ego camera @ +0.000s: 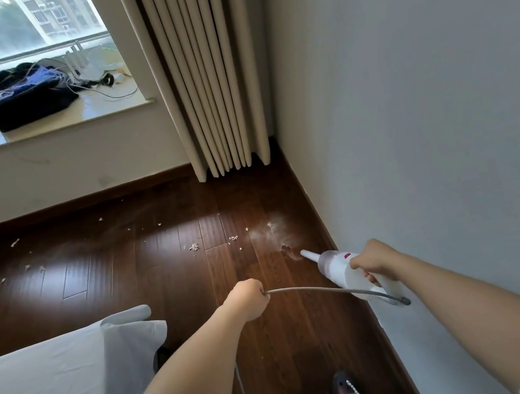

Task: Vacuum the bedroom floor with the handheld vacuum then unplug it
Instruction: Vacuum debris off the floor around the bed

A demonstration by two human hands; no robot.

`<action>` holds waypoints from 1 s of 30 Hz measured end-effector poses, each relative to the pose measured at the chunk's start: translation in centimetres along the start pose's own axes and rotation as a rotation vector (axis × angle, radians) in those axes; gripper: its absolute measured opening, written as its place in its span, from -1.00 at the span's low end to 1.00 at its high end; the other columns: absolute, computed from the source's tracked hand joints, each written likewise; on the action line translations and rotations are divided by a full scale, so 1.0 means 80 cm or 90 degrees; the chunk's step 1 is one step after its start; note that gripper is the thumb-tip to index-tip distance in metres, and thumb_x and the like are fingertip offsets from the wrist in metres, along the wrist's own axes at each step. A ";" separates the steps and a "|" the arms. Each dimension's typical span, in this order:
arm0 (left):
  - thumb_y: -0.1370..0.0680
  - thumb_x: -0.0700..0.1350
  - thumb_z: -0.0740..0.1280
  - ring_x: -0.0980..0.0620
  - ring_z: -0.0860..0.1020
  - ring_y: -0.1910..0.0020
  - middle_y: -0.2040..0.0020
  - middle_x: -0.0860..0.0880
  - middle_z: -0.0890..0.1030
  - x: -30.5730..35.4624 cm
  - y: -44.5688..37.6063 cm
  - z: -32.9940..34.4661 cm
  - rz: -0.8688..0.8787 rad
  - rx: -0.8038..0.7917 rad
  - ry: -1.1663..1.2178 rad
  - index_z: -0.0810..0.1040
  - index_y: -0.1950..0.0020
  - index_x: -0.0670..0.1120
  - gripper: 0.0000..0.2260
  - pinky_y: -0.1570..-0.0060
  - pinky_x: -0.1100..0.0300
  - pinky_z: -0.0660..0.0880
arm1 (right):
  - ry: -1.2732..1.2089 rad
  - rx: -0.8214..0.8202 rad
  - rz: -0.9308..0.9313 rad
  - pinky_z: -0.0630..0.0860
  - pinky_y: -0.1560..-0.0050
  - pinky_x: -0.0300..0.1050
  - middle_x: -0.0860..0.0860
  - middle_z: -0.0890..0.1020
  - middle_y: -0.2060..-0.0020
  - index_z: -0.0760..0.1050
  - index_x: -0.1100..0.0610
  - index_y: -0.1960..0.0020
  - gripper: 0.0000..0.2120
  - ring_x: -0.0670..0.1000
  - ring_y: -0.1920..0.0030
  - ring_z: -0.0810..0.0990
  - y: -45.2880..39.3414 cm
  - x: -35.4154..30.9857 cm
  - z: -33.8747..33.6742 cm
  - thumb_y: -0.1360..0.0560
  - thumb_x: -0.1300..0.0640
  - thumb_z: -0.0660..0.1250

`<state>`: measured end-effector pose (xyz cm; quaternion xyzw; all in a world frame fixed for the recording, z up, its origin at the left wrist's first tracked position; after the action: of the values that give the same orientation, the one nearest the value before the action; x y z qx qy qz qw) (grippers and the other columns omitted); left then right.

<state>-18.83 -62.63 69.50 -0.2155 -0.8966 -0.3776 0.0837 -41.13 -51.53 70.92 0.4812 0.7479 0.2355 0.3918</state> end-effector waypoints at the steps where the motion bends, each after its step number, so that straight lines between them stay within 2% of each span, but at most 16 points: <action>1: -0.62 -0.08 0.18 -0.08 0.57 -0.07 -0.12 -0.13 0.58 -0.003 0.001 0.000 0.001 -0.002 0.002 0.52 -0.22 -0.19 -0.73 0.02 0.21 0.50 | 0.011 -0.010 -0.011 0.42 0.32 -0.19 0.17 0.49 0.28 0.43 0.30 -0.03 -0.83 0.01 0.39 0.44 0.003 -0.005 0.001 -0.54 0.18 0.26; 4: -0.63 -0.09 0.17 -0.08 0.56 -0.10 -0.13 -0.14 0.58 -0.015 0.005 -0.003 0.000 0.000 0.011 0.51 -0.24 -0.19 -0.72 -0.05 0.16 0.51 | 0.057 -0.029 -0.033 0.45 0.17 -0.13 0.11 0.48 0.37 0.46 0.27 0.03 -0.82 0.01 0.36 0.46 0.014 -0.024 0.005 -0.55 0.13 0.26; 7: -0.63 -0.10 0.16 -0.08 0.56 -0.10 -0.13 -0.14 0.58 -0.032 0.010 -0.008 -0.008 0.006 0.020 0.51 -0.24 -0.19 -0.72 -0.05 0.18 0.51 | 0.095 -0.047 -0.049 0.43 0.26 -0.18 0.10 0.47 0.37 0.45 0.25 0.10 -0.82 0.02 0.37 0.46 0.024 -0.045 0.019 -0.56 0.12 0.26; 9: -0.63 -0.10 0.16 -0.08 0.56 -0.10 -0.12 -0.15 0.58 -0.045 0.014 -0.010 -0.015 0.010 0.027 0.51 -0.25 -0.20 -0.72 -0.07 0.17 0.51 | 0.125 -0.047 -0.050 0.41 0.30 -0.19 0.12 0.50 0.33 0.47 0.26 0.17 -0.78 0.08 0.30 0.49 0.027 -0.059 0.034 -0.56 0.13 0.24; 13: -0.63 -0.11 0.17 -0.08 0.56 -0.11 -0.14 -0.14 0.58 -0.071 0.021 -0.017 -0.033 0.022 0.034 0.50 -0.26 -0.20 -0.71 -0.10 0.16 0.51 | 0.223 -0.011 -0.045 0.44 0.15 -0.15 0.19 0.62 0.04 0.53 0.29 -0.15 -0.75 0.14 0.03 0.60 0.028 -0.072 0.061 -0.55 0.22 0.21; 18: -0.61 -0.08 0.20 -0.10 0.56 -0.11 -0.14 -0.14 0.58 -0.080 0.022 -0.023 -0.027 0.028 0.028 0.53 -0.23 -0.19 -0.72 -0.11 0.12 0.53 | 0.261 0.009 -0.030 0.47 0.10 -0.17 0.15 0.60 -0.13 0.47 0.26 -0.29 -0.67 0.11 -0.11 0.59 0.025 -0.063 0.068 -0.54 0.27 0.25; 22: -0.61 -0.08 0.21 -0.09 0.56 -0.08 -0.12 -0.14 0.58 -0.065 0.020 -0.016 0.001 0.012 0.027 0.53 -0.19 -0.19 -0.75 -0.03 0.16 0.51 | 0.191 0.023 0.000 0.39 0.34 -0.21 0.16 0.55 0.09 0.44 0.27 -0.24 -0.71 0.08 0.16 0.53 0.021 -0.039 0.057 -0.56 0.18 0.22; 27: -0.62 -0.07 0.19 -0.09 0.57 -0.08 -0.12 -0.13 0.58 -0.056 0.014 -0.012 0.007 -0.007 0.008 0.52 -0.21 -0.18 -0.73 -0.02 0.16 0.51 | 0.139 0.018 0.014 0.36 0.42 -0.21 0.14 0.52 0.32 0.44 0.28 -0.07 -0.80 0.03 0.37 0.49 0.022 -0.029 0.052 -0.55 0.16 0.22; 30: -0.62 -0.07 0.20 -0.09 0.56 -0.09 -0.14 -0.13 0.57 -0.053 0.008 -0.015 0.008 -0.012 -0.017 0.52 -0.21 -0.18 -0.73 -0.03 0.16 0.50 | 0.149 0.016 0.015 0.34 0.44 -0.23 0.13 0.51 0.29 0.43 0.25 -0.04 -0.83 0.01 0.39 0.47 0.027 -0.030 0.051 -0.56 0.14 0.22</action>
<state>-14.81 -64.45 69.44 -0.2272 -0.8927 -0.3825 0.0720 -36.13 -52.86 71.00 0.4641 0.7857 0.2853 0.2930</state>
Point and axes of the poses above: each hand's wrist, its own y-axis away from the middle knuckle, its own z-axis out of the palm, x = y × z, the point moved 1 cm from there along -y, towards the middle knuckle
